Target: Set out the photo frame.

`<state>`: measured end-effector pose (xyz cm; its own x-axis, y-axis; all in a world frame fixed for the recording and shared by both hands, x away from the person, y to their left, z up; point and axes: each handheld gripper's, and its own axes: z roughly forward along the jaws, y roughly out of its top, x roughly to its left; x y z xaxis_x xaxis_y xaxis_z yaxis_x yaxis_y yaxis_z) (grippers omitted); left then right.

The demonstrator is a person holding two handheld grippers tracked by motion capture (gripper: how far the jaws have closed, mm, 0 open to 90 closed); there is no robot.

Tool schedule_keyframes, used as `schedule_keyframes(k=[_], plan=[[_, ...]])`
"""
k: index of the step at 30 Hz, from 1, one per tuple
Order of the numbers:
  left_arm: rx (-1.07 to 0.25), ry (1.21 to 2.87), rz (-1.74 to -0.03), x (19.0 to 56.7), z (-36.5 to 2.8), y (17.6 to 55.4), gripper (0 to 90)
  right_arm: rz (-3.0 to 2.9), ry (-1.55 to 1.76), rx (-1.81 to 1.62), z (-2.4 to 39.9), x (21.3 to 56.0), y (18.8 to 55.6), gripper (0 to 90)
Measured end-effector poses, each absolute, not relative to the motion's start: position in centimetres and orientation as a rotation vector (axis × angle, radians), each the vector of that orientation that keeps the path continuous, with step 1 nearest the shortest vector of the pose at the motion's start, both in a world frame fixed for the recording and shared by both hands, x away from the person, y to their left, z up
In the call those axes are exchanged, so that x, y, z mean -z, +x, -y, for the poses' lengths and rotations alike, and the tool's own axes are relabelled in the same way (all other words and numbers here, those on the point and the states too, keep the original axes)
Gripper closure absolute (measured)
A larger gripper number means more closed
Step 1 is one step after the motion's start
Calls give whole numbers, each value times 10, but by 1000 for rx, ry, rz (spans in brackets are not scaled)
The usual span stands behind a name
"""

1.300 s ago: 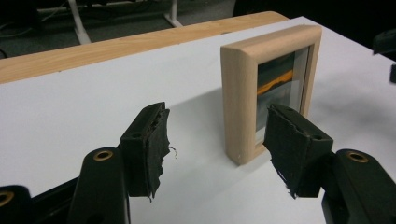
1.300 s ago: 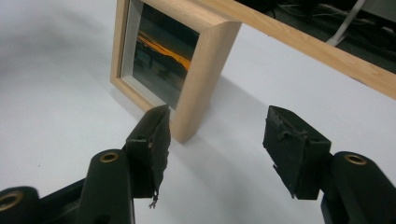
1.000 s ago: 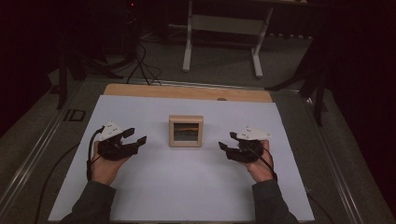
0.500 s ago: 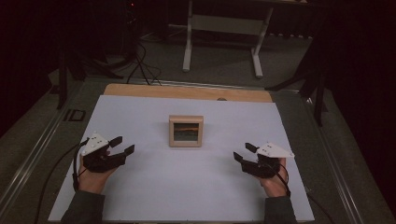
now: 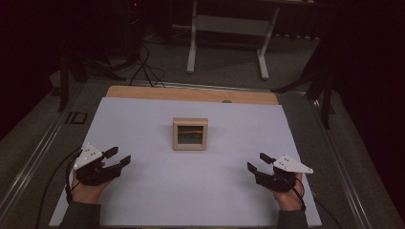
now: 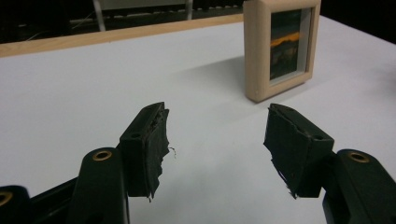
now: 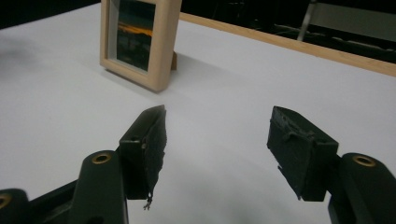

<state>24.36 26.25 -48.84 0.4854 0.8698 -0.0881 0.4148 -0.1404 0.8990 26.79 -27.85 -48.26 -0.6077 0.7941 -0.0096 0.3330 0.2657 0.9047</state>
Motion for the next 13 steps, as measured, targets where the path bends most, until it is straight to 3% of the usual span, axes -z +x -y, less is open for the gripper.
schedule_keyframes(k=[13], plan=[[-625, 1848, -1062, 493, -256, 221, 381, -2067, 1018, -1247, 289, 491, 255, 350]])
